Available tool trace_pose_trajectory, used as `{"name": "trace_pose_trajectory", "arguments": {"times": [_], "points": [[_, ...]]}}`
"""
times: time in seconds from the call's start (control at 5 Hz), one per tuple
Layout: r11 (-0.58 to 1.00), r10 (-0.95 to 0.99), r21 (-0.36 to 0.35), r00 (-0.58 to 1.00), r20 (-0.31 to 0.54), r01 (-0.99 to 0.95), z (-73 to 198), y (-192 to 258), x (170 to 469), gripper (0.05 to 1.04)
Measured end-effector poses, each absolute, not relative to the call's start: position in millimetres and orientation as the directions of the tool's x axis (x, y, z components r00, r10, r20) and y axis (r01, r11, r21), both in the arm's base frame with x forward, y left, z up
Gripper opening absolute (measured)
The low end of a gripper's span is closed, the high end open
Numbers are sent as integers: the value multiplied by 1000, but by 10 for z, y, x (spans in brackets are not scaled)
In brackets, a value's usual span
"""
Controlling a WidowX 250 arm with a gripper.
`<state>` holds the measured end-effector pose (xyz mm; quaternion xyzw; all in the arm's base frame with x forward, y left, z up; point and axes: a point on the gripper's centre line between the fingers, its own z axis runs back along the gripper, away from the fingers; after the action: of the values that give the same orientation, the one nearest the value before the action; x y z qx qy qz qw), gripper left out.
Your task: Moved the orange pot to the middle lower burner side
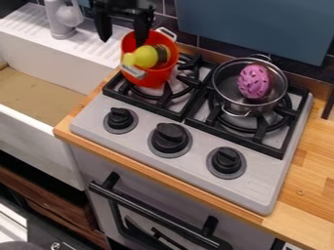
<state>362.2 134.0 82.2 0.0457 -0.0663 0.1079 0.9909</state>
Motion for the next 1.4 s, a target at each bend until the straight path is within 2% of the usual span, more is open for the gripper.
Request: {"name": "trace_pose_trajectory", "arguments": {"times": [0.2, 0.4, 0.6, 0.8, 1.0, 1.2, 1.4], "points": [[970, 220, 70, 963, 156, -233, 791, 1337, 3626, 997], [967, 223, 88, 961, 166, -239, 757, 1365, 3618, 954], [967, 223, 83, 961, 165, -239, 736, 1340, 3620, 684], [982, 182, 33, 974, 137, -188, 753, 1294, 3595, 390], [986, 168, -22, 975, 145, -166, 766, 1311, 3604, 172], [984, 176, -28, 976, 131, -174, 700, 1318, 3601, 64], [984, 181, -30, 974, 135, -178, 706, 1338, 3598, 54]]}}
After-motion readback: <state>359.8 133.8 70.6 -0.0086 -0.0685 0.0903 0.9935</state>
